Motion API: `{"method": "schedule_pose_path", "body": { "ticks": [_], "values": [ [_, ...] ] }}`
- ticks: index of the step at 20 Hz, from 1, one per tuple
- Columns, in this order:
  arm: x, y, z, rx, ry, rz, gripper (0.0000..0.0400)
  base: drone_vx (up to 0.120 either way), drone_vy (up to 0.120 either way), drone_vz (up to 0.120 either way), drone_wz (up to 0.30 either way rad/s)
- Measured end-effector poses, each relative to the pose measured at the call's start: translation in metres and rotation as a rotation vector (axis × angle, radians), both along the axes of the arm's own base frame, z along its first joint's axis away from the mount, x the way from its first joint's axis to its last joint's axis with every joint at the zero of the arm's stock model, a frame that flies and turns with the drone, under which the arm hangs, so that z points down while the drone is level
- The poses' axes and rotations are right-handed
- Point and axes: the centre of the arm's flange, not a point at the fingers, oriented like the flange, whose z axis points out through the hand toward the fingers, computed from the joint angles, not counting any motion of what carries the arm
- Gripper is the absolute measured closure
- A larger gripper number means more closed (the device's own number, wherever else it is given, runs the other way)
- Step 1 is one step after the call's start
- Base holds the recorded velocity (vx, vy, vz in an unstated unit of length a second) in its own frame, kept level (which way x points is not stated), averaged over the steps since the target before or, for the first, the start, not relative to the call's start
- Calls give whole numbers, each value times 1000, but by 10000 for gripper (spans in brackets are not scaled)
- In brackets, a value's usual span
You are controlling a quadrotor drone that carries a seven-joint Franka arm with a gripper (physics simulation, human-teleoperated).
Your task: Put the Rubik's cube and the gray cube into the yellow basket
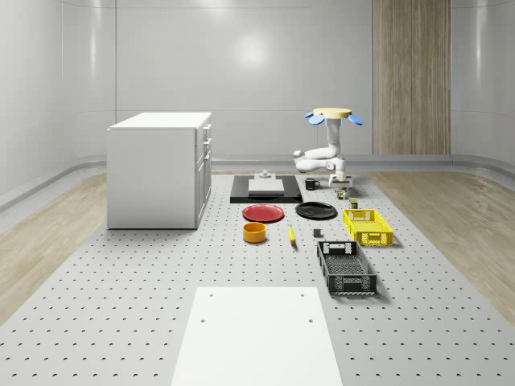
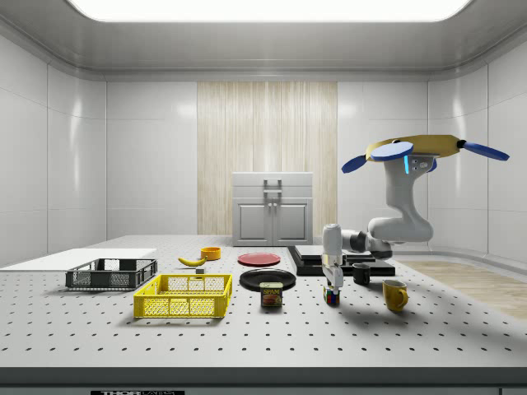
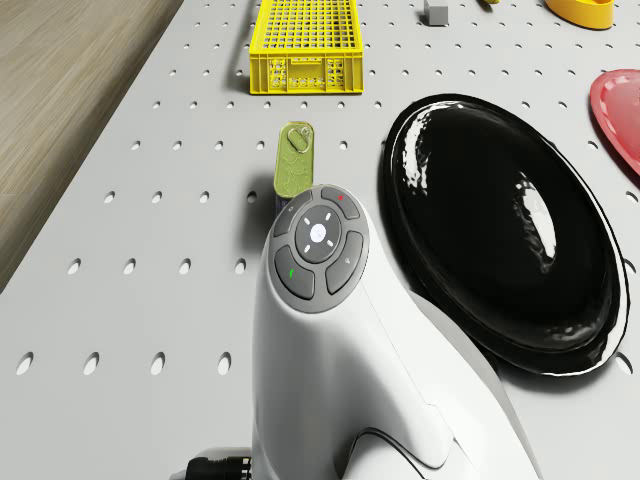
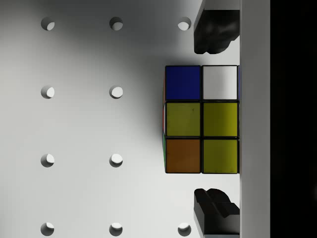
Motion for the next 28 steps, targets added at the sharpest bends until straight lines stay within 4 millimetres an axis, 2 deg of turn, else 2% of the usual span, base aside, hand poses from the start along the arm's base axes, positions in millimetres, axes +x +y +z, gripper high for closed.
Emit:
{"method": "schedule_pose_path", "body": {
  "ticks": [5,12,15,18,24,28],
  "values": [
    [6,0,16,0,0,0,0,0,0,0,0],
    [14,0,24,0,0,0,0,0,0,0,0],
    [15,0,25,0,0,0,36,0,0,0,0],
    [15,0,25,0,0,0,57,0,0,0,0],
    [16,0,25,0,0,0,71,0,0,0,0],
    [16,0,16,0,0,0,74,0,0,0,0]
  ]
}}
